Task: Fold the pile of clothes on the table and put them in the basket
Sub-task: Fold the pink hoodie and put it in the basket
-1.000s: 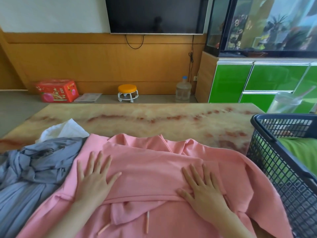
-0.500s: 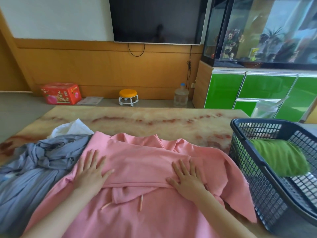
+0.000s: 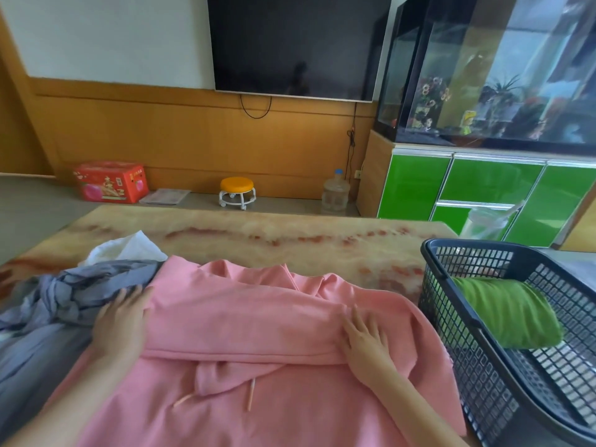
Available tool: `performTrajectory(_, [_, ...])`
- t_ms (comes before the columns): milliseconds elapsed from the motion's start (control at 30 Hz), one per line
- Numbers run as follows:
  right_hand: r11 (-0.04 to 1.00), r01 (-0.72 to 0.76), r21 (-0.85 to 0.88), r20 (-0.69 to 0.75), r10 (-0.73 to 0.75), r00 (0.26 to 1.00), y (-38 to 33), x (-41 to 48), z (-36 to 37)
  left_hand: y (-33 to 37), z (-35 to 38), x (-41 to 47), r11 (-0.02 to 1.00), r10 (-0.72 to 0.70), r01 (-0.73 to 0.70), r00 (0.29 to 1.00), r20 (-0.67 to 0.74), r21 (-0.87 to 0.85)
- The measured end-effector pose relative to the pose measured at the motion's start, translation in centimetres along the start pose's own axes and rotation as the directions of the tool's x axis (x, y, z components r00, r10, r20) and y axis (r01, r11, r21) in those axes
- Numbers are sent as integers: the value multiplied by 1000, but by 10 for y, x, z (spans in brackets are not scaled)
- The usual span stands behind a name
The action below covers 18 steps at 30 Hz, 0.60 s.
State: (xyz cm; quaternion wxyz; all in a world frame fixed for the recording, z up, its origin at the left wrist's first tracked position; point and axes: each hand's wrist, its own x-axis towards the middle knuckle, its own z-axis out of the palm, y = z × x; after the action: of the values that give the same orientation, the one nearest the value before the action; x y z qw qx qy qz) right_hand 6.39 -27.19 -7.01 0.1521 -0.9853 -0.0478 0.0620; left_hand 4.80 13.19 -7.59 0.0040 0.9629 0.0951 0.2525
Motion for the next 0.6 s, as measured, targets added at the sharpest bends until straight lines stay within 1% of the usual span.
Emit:
performTrajectory(33, [1000, -25, 1, -25, 25, 999, 4, 3, -1, 5, 0, 3, 1000, 6, -6, 1000, -29, -9])
performTrajectory(133, [999, -34, -7, -71, 34, 997, 7, 10, 3, 20, 0, 7, 998, -58, 58, 998, -8, -37])
performTrajectory(200, [999, -41, 35, -126, 45, 991, 5, 12, 8, 21, 3, 9, 994, -96, 96, 995, -2, -53])
performTrajectory(267, [995, -36, 92, -182, 52, 982, 6, 14, 10, 19, 2, 13, 983, -155, 154, 988, -6, -102])
performTrajectory(367, [978, 57, 199, -292, 4, 956, 13, 20, 15, 17, -4, 19, 954, -240, 232, 971, -22, -188])
performTrajectory(433, [943, 54, 328, -329, 61, 943, 13, 20, 12, 12, -6, 24, 935, -284, 265, 957, -50, -235])
performTrajectory(467, [942, 61, 331, -350, 63, 935, 8, 17, 4, 8, -7, 28, 923, -311, 287, 949, -58, -256])
performTrajectory(533, [975, 94, 203, -395, -7, 919, 0, 13, -3, 2, -7, 34, 907, -355, 331, 933, -51, -261])
performTrajectory(567, [967, 109, 232, -393, -9, 920, -4, 11, -3, 1, -6, 35, 915, -351, 331, 935, -50, -229])
performTrajectory(600, [963, 109, 245, -361, -13, 932, -7, 8, 0, 3, -5, 35, 939, -312, 297, 948, -66, -170])
